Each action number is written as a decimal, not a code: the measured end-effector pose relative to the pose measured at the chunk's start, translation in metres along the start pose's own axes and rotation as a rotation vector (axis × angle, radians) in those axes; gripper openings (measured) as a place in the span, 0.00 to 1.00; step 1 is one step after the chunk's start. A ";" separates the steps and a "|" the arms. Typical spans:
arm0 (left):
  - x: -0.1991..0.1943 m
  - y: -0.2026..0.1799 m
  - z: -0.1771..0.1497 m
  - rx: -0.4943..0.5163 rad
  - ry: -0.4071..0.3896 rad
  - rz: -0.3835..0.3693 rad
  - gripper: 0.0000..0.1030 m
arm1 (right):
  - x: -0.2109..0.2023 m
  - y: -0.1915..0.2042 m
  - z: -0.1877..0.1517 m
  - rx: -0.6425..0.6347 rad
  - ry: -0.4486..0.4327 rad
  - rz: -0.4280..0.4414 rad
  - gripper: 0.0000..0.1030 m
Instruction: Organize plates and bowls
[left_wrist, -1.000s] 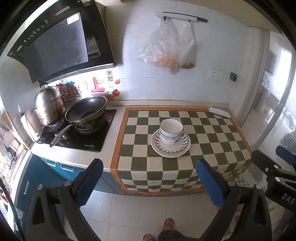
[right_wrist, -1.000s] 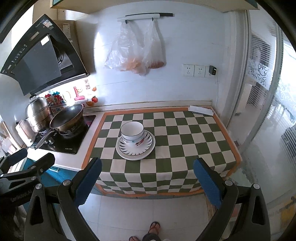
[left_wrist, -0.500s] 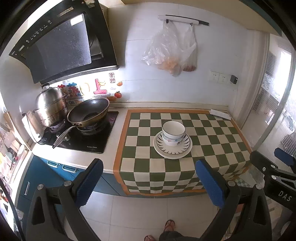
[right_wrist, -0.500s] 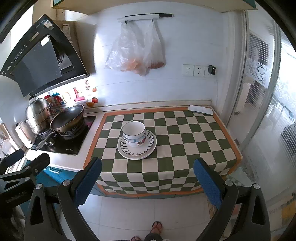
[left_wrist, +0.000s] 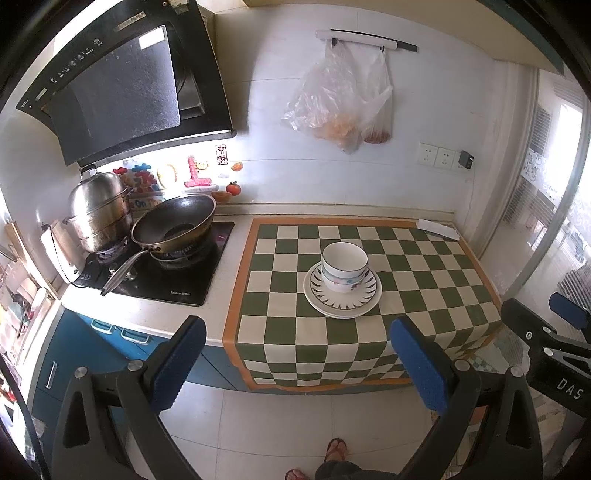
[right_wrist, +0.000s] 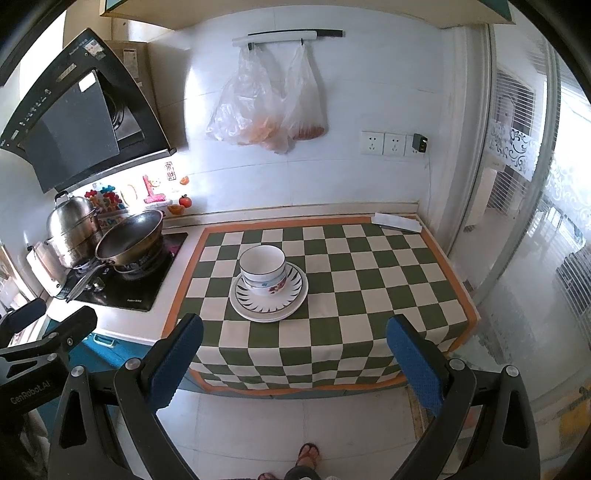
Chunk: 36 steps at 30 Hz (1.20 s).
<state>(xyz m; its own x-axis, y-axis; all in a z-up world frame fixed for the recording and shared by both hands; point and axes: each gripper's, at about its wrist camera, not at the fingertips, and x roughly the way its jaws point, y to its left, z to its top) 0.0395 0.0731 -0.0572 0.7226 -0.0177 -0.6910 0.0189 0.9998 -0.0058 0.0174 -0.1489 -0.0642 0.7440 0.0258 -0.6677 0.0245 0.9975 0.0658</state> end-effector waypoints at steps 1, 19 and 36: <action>0.000 0.000 0.000 0.000 0.001 -0.001 0.99 | 0.001 0.000 0.001 -0.002 0.001 0.000 0.98; 0.008 -0.011 0.009 0.013 0.009 0.000 0.99 | 0.009 -0.002 -0.002 -0.009 0.013 -0.009 0.98; 0.009 -0.010 0.008 0.003 0.018 -0.004 0.99 | 0.013 -0.004 -0.005 -0.015 0.019 -0.013 0.99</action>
<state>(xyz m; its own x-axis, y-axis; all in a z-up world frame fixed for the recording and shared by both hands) 0.0519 0.0628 -0.0575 0.7098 -0.0219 -0.7041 0.0243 0.9997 -0.0065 0.0239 -0.1526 -0.0767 0.7307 0.0134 -0.6825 0.0246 0.9986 0.0459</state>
